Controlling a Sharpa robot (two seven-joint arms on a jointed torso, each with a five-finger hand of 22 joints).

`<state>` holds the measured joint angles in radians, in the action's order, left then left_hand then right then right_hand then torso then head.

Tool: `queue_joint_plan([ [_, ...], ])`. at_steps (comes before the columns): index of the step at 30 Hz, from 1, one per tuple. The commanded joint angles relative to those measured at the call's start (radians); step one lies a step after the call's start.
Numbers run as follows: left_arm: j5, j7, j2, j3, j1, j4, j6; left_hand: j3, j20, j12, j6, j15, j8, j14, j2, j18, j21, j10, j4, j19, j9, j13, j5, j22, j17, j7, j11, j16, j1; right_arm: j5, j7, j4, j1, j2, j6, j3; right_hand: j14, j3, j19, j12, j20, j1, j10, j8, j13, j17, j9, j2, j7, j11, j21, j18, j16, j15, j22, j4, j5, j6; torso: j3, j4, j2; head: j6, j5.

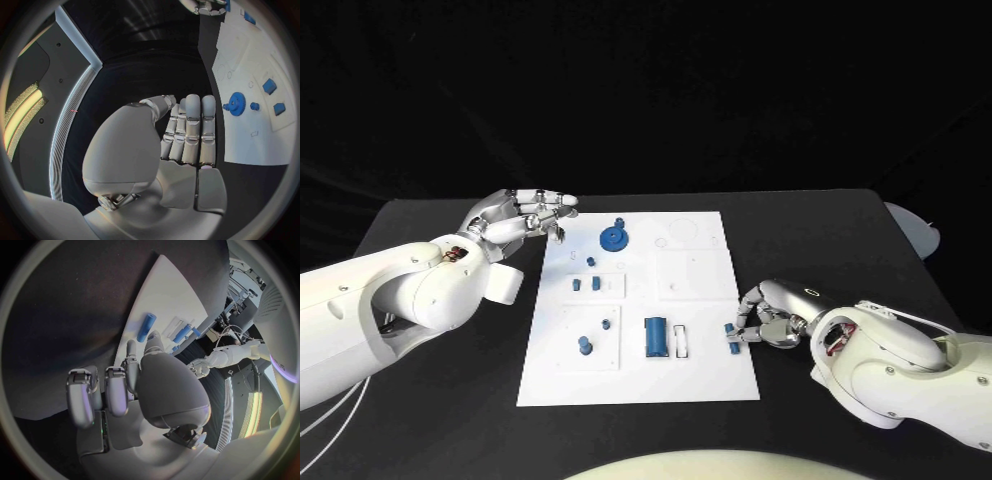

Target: Assemble the parts on the task board

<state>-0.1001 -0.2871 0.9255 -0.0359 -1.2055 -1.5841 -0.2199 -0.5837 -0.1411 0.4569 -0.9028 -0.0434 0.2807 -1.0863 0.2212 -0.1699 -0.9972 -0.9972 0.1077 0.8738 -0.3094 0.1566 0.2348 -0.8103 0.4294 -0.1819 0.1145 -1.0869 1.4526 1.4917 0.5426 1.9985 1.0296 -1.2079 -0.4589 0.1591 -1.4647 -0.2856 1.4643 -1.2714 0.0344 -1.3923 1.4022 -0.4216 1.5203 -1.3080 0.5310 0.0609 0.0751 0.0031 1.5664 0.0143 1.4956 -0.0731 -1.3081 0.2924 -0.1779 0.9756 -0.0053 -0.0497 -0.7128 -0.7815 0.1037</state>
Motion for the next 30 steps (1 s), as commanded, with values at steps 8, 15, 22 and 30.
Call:
queue_joint_plan([
  [8,0.005,-0.006,0.000,0.000,-0.001,-0.002,0.010,-0.003,0.004,0.004,-0.003,0.003,-0.004,-0.004,-0.004,-0.015,0.005,0.010,0.000,0.002,-0.001,0.002,0.006,0.001,-0.001,-0.002,0.000,0.003,-0.006,0.023,0.020,-0.004,-0.019,0.014,0.039,0.001,-0.070,-0.007,0.107,0.055,0.006,-0.035,0.012,0.011,-0.203,-0.065,-0.005,0.054,-0.006,-0.009,0.004,-0.014,0.003,0.004,-0.263,-0.001,-0.018,0.018,0.0004,-0.0007,-0.001,-0.005,-0.005],
  [15,0.005,-0.005,0.001,0.000,-0.001,-0.003,0.010,-0.003,0.004,0.004,-0.003,0.003,-0.004,-0.004,-0.004,-0.015,0.005,0.010,0.000,0.002,-0.001,0.002,0.006,0.001,-0.001,-0.002,0.000,0.003,-0.006,0.038,0.022,-0.004,-0.029,0.026,0.057,0.001,-0.071,0.009,0.107,0.049,0.001,-0.096,0.019,0.026,-0.197,-0.072,-0.014,0.068,-0.014,-0.017,0.004,-0.014,0.005,-0.003,-0.263,-0.008,-0.046,0.032,-0.0006,-0.0011,0.000,-0.009,-0.006],
  [22,0.005,-0.004,0.004,0.000,-0.001,-0.004,0.011,-0.003,0.004,0.004,-0.003,0.003,-0.004,-0.004,-0.004,-0.015,0.005,0.010,0.000,0.002,-0.001,0.002,0.006,0.001,-0.001,-0.002,0.000,0.003,-0.006,0.103,0.031,-0.007,-0.040,0.037,0.100,0.001,-0.073,0.058,0.107,0.036,-0.006,-0.210,0.026,0.040,-0.184,-0.086,-0.023,0.062,-0.022,-0.024,0.004,-0.014,0.010,-0.010,-0.263,-0.024,0.006,0.046,-0.0008,-0.0017,0.000,-0.013,-0.008],
  [30,0.005,-0.002,0.007,0.000,-0.001,-0.005,0.011,-0.003,0.004,0.004,-0.003,0.003,-0.004,-0.004,-0.004,-0.015,0.005,0.010,0.000,0.002,-0.001,0.002,0.006,0.001,-0.001,-0.002,0.000,0.003,-0.006,0.197,0.055,-0.011,-0.048,0.051,0.154,0.002,-0.074,0.081,0.107,0.039,-0.008,-0.253,0.025,0.049,-0.183,-0.090,-0.028,0.040,-0.022,-0.025,0.004,-0.014,0.012,-0.011,-0.263,-0.017,-0.002,0.054,-0.0011,-0.0006,0.001,-0.014,-0.012],
])
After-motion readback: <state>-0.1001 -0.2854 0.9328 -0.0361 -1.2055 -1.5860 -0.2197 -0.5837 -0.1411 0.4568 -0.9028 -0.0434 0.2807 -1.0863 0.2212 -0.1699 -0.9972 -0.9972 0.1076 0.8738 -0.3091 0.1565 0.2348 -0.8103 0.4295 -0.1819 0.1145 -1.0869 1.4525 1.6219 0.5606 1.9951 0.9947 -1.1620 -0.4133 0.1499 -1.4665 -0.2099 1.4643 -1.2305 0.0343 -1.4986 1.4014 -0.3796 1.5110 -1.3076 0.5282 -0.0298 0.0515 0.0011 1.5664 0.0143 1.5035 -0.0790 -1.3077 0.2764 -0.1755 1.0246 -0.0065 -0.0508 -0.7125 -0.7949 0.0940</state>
